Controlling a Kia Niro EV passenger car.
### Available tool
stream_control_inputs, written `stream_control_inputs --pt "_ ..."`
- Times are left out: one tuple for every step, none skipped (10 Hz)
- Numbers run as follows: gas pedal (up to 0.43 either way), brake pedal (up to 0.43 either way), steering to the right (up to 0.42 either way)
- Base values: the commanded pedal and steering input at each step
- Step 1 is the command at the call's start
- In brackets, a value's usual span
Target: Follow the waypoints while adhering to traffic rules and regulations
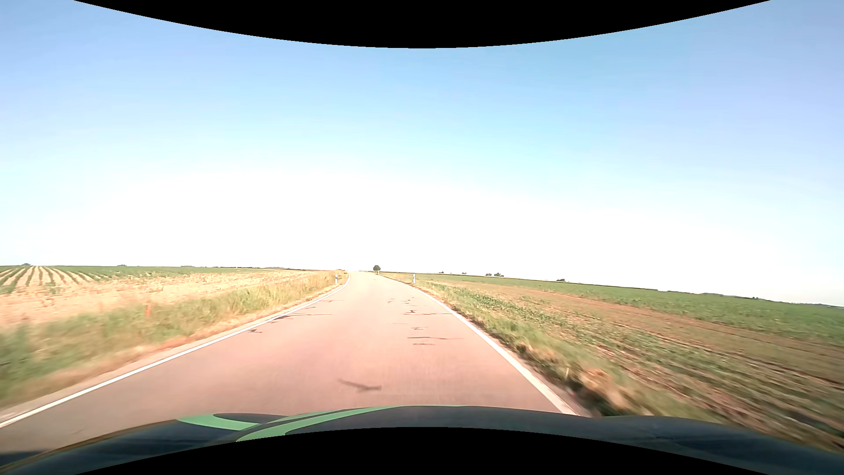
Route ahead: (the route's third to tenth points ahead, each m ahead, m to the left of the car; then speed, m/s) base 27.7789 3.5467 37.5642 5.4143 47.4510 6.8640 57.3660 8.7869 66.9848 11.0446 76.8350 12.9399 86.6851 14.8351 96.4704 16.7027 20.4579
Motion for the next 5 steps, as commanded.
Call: stream_control_inputs --pt "0.378 0.000 -0.032" --pt "0.378 0.000 -0.031" --pt "0.378 0.000 -0.031" --pt "0.378 0.000 -0.031" --pt "0.378 0.000 -0.031"
